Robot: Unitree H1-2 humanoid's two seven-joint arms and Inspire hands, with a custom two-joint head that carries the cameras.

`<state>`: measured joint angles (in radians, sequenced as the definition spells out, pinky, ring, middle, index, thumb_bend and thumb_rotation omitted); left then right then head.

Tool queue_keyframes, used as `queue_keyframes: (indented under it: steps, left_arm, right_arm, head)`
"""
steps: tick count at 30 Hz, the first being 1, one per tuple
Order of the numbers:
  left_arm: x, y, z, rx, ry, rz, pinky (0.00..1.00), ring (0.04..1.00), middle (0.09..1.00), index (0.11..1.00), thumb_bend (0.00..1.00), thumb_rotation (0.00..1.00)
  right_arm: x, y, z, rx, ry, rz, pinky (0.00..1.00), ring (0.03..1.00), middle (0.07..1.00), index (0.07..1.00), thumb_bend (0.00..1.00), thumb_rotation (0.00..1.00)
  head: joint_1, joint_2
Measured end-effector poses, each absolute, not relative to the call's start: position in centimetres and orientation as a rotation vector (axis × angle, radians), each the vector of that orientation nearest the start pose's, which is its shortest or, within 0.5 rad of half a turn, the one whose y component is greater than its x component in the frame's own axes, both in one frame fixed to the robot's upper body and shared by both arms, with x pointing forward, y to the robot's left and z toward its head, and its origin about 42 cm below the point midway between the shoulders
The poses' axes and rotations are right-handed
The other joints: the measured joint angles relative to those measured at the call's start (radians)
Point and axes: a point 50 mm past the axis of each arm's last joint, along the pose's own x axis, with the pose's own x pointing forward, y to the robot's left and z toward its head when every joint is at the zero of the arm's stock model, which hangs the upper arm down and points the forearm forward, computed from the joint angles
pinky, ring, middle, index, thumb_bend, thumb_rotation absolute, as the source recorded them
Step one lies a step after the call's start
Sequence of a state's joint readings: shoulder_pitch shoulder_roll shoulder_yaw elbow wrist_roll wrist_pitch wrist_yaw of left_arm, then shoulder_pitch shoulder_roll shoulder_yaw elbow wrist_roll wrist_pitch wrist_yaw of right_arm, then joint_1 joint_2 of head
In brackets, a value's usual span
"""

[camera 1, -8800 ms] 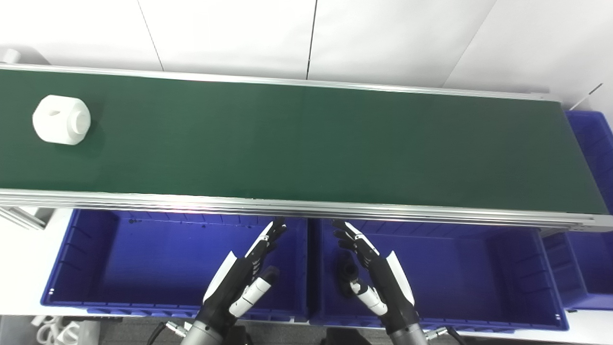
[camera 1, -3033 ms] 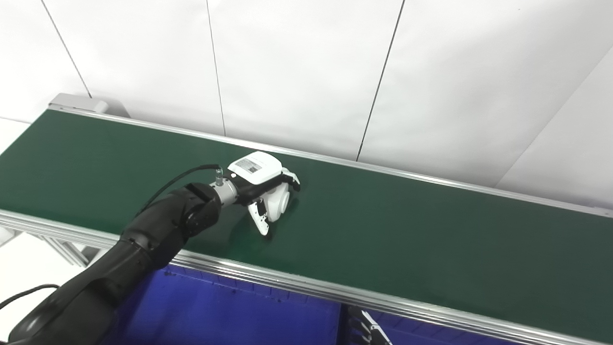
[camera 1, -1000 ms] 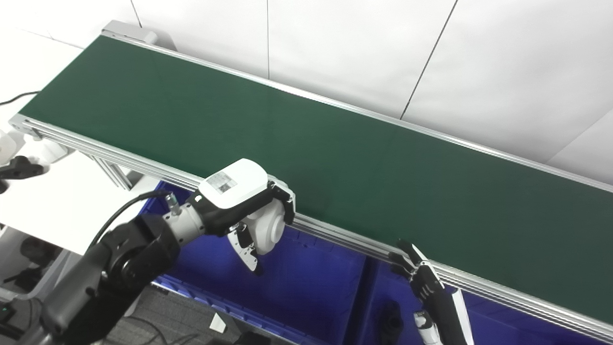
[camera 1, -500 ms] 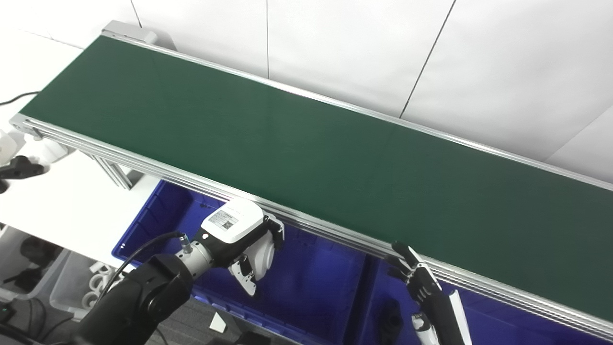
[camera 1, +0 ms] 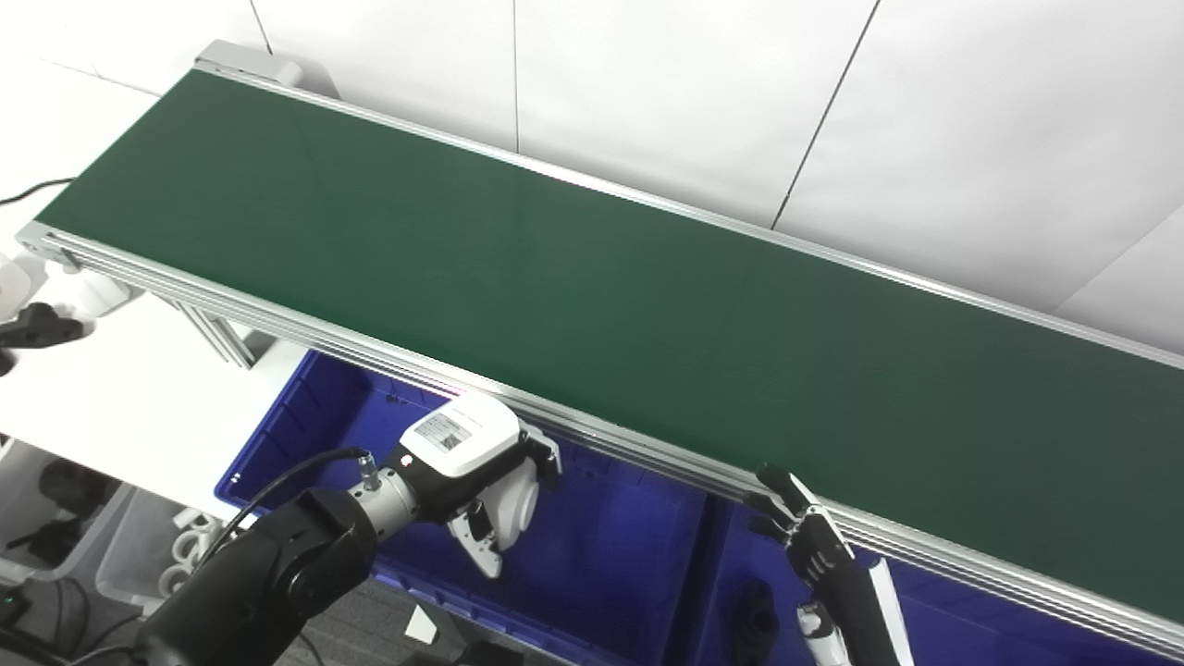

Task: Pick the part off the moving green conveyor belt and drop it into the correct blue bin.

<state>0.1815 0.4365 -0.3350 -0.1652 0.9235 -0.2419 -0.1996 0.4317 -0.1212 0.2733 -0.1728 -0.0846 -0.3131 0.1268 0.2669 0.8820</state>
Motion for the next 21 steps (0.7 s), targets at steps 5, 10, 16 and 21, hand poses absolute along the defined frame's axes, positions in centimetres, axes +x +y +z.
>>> queue_keyframes:
  steps: [5,10,16,21]
  left_arm:
    - [19.7,24.2,8.5,1.275,-0.163,-0.732,0.81,0.869,0.904,0.873,1.00,0.54]
    - [19.7,24.2,8.6,1.256,-0.163,-0.736,0.80,0.866,0.899,0.864,1.00,0.56]
    - [19.7,24.1,9.0,1.242,-0.172,-0.747,0.80,0.861,0.896,0.858,1.00,0.56]
    - [19.1,23.5,11.4,1.146,-0.250,-0.740,0.80,0.864,0.885,0.856,1.00,0.65]
  right_arm:
    - [12.8,-18.4,7.2,-0.100,-0.049,0.341,0.77,0.830,0.897,0.878,0.90,0.93]
    - [12.8,-18.4,7.2,-0.101,-0.048,0.342,0.77,0.831,0.899,0.877,0.91,0.94]
    - [12.8,-18.3,7.2,-0.103,-0.047,0.349,0.77,0.832,0.898,0.882,0.90,0.95]
    - [12.8,-18.2,7.2,-0.108,-0.045,0.350,0.77,0.832,0.899,0.880,0.90,0.95]
  head:
    - [0.003,0.000]
    - [0.002,0.000]
    - [-0.015,0.003]
    - [-0.040,0.011]
